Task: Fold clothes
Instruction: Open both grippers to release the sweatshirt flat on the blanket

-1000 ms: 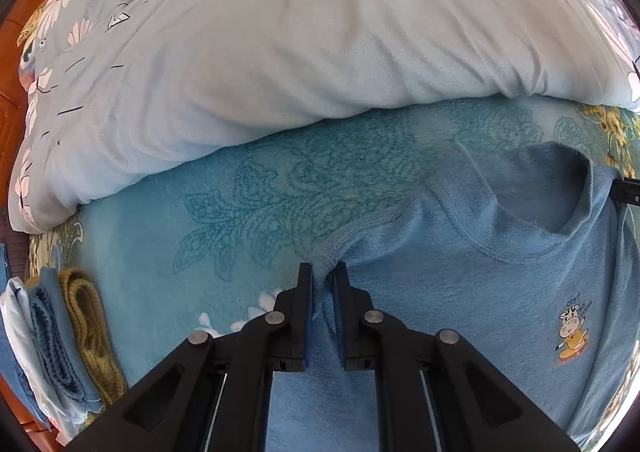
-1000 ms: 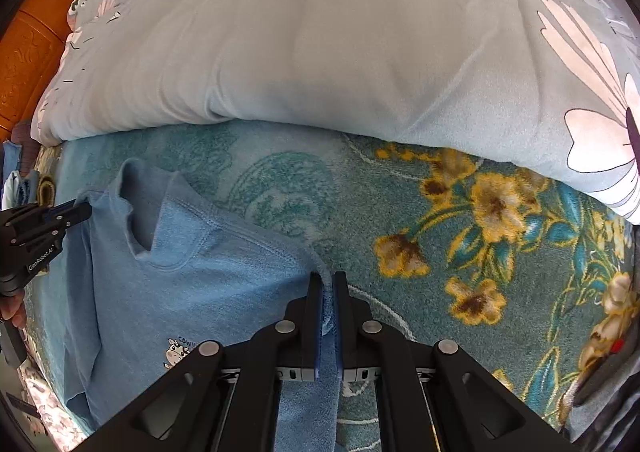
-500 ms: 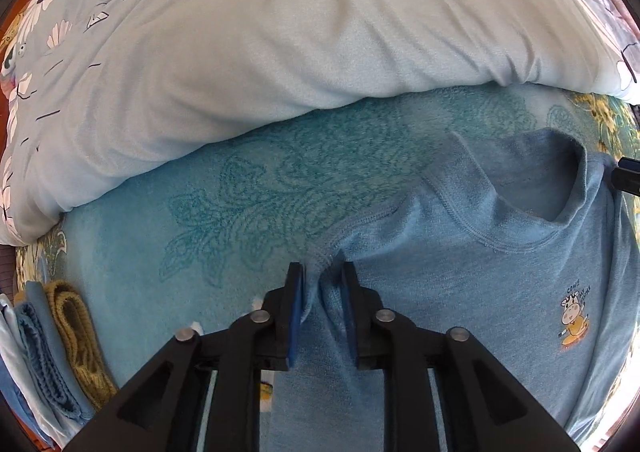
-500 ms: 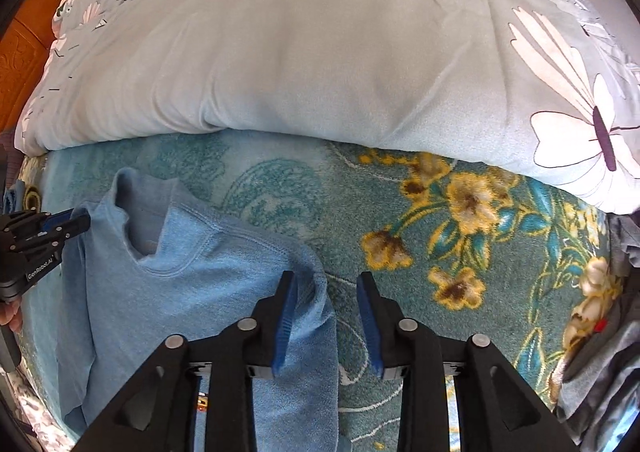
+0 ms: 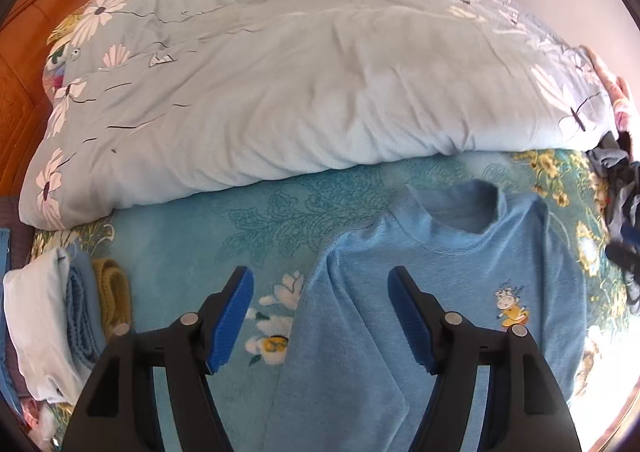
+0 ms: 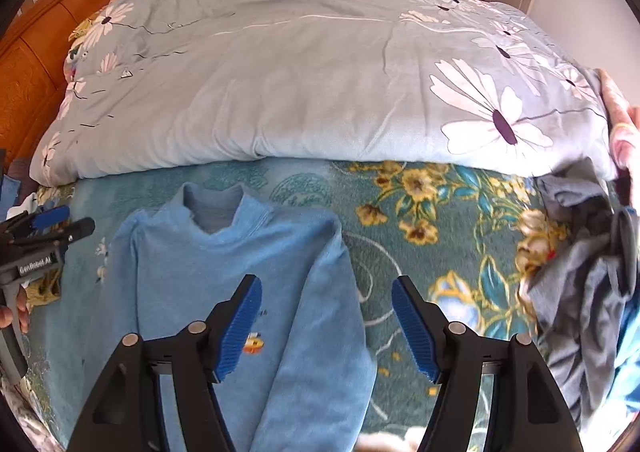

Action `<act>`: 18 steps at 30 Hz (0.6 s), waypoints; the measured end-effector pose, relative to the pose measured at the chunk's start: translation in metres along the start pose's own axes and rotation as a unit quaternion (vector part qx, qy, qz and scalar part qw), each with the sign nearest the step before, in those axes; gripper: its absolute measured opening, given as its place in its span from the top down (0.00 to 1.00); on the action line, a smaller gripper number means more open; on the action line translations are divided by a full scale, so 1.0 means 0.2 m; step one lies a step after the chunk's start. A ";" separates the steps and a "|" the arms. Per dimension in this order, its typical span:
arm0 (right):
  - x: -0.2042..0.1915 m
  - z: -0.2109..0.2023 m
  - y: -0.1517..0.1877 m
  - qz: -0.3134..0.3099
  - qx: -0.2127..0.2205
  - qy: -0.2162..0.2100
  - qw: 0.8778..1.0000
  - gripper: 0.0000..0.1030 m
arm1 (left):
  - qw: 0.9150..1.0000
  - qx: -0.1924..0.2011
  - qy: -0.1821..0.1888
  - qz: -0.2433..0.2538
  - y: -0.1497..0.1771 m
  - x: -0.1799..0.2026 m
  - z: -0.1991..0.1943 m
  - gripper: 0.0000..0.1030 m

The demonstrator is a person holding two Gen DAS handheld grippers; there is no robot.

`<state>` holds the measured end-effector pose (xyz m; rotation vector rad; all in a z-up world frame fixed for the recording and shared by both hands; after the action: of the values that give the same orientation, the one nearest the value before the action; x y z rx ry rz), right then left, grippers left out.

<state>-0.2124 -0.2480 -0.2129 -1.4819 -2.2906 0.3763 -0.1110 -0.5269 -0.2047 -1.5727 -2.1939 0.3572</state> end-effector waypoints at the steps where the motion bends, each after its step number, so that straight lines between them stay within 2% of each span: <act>1: 0.00 -0.04 0.09 0.005 -0.005 0.001 1.000 0.30 | 1.000 0.010 0.003 -0.007 0.03 -0.01 -0.05 0.31; 4: -0.03 -0.09 0.39 0.012 -0.040 -0.008 0.999 0.30 | 0.999 0.025 0.001 -0.028 0.13 -0.02 -0.16 0.31; 9: -0.14 -0.05 0.82 0.011 -0.105 -0.017 0.994 0.30 | 0.999 0.008 0.008 -0.052 0.33 -0.05 -0.23 0.31; 13: -0.19 0.00 0.98 0.014 -0.124 -0.015 0.992 0.30 | 0.999 -0.010 0.012 -0.052 0.46 -0.02 -0.26 0.31; 18: -0.22 0.05 1.04 0.019 -0.137 -0.020 0.990 0.37 | 0.999 -0.012 0.016 -0.048 0.51 0.02 -0.29 0.31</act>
<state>-0.0325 -0.2037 -0.3178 -1.6605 -2.4260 0.1038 0.0002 -0.4916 -0.1978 -1.4690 -2.2477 0.2743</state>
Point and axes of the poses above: each gripper's, at about its wrist camera, not at the fingertips, and z roughly the way its jaws point, x to its right, y to its underside, the point moved 6 cm from there along z, roughly the way its jaws point, and after that the axes turned 13 degrees about y, right-handed, at the moved point
